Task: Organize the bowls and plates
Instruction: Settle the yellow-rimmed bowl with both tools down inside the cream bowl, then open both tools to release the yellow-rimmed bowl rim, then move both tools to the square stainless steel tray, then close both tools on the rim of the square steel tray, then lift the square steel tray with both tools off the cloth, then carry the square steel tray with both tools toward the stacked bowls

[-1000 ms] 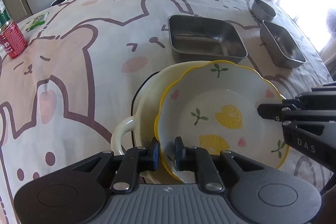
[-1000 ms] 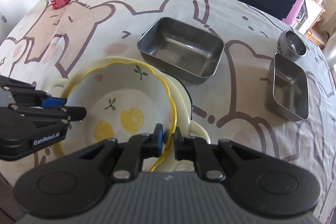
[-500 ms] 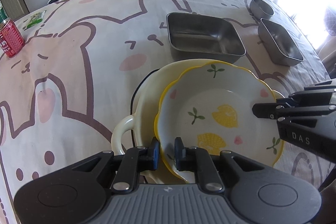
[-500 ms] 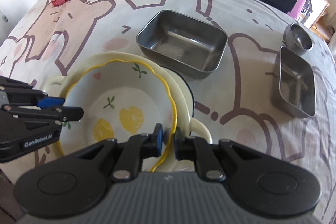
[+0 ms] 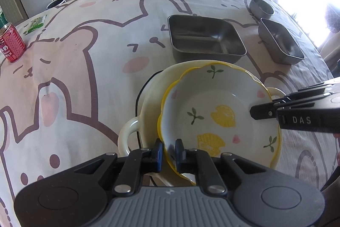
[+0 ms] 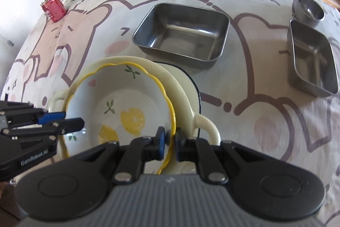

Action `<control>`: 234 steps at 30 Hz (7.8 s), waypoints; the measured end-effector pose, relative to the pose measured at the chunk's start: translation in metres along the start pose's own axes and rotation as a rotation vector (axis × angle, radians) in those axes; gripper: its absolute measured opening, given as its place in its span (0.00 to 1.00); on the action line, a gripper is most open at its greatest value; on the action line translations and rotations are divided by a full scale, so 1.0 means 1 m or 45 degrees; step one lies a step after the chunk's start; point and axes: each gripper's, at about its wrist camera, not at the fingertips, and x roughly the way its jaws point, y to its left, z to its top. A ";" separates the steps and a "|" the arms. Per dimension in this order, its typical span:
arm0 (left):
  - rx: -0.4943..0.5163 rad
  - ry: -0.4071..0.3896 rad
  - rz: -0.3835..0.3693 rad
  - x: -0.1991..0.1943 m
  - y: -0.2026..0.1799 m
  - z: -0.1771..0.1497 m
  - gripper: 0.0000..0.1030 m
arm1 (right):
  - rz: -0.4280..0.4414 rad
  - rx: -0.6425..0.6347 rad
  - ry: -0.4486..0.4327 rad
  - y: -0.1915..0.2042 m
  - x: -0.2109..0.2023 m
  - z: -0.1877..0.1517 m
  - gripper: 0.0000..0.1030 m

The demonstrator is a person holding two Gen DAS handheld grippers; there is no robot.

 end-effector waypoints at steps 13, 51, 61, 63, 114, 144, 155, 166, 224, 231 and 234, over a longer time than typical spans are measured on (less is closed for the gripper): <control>0.003 0.016 0.009 -0.001 -0.001 0.001 0.12 | 0.060 0.042 0.039 -0.007 0.002 0.000 0.11; -0.015 0.002 0.007 -0.025 -0.001 0.002 0.14 | 0.077 -0.045 0.002 -0.009 -0.023 -0.011 0.18; 0.009 -0.051 -0.004 -0.043 -0.007 0.005 0.43 | 0.067 -0.094 -0.075 -0.009 -0.045 -0.016 0.33; 0.017 -0.069 -0.007 -0.048 -0.010 0.007 0.50 | 0.062 -0.106 -0.106 -0.008 -0.051 -0.018 0.38; -0.104 -0.184 0.127 0.067 -0.006 0.149 0.28 | 0.000 0.296 -0.217 -0.083 0.017 0.097 0.34; -0.105 -0.312 0.010 0.020 -0.041 0.148 0.03 | -0.040 0.296 -0.458 -0.094 -0.028 0.086 0.03; -0.073 -0.455 -0.137 -0.039 -0.087 0.120 0.04 | -0.009 0.328 -0.613 -0.127 -0.102 0.035 0.03; -0.034 -0.378 -0.242 -0.050 -0.126 0.088 0.05 | -0.009 0.337 -0.616 -0.154 -0.141 -0.019 0.03; 0.408 0.064 -0.213 0.064 -0.233 0.045 0.14 | -0.289 0.221 -0.068 -0.225 -0.062 -0.061 0.04; 0.390 0.063 -0.210 0.065 -0.229 0.047 0.14 | -0.292 0.213 -0.068 -0.224 -0.056 -0.059 0.04; 0.383 0.063 -0.220 0.064 -0.228 0.048 0.14 | -0.281 0.231 -0.068 -0.226 -0.054 -0.058 0.04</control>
